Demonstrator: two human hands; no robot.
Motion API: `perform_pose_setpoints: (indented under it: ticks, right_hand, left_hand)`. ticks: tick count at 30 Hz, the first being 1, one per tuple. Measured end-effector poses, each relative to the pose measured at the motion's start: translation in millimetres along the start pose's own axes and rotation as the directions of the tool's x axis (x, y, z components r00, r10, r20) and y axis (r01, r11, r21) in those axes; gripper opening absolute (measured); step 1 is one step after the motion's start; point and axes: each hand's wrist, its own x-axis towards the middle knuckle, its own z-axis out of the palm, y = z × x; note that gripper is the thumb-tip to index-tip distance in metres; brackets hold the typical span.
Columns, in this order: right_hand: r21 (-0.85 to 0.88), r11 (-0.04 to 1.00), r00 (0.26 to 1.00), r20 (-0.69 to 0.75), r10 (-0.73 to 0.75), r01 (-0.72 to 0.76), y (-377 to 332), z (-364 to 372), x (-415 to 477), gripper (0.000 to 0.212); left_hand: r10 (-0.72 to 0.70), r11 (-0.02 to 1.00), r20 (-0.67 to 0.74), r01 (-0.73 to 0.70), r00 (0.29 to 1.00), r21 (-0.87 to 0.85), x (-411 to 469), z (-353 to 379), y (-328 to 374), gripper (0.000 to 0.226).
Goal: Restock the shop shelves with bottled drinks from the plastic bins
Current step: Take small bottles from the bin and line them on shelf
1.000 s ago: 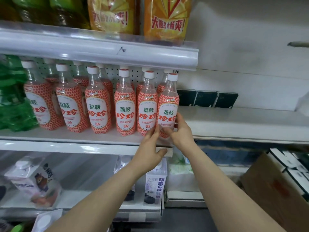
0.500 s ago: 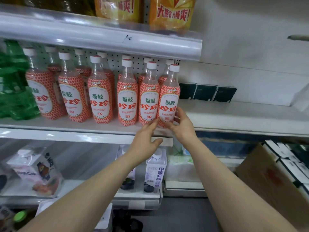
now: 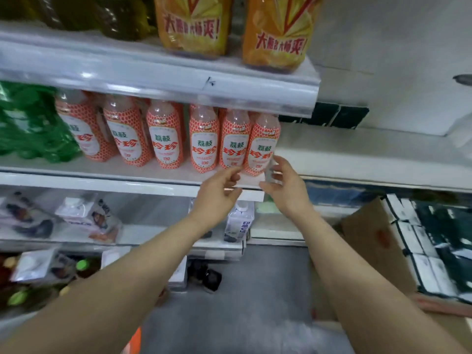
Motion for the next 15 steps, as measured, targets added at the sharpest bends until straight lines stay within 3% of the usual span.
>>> perform_pose_setpoints:
  ticks: [9, 15]
  right_hand:
    - [-0.036, 0.997, 0.98, 0.188, 0.068, -0.062, -106.3, -41.2, -74.1, 0.063]
    - [-0.014, 0.998, 0.954, 0.292, 0.065, -0.064, -184.5, -62.7, -128.2, 0.058]
  left_hand:
    - [-0.15, 0.988, 0.093, 0.151, 0.984, -0.007, -56.0, -79.4, 115.6, 0.038]
    - [-0.237, 0.97, 0.076, 0.24, 0.969, -0.036, -100.5, -142.3, 192.0, 0.037]
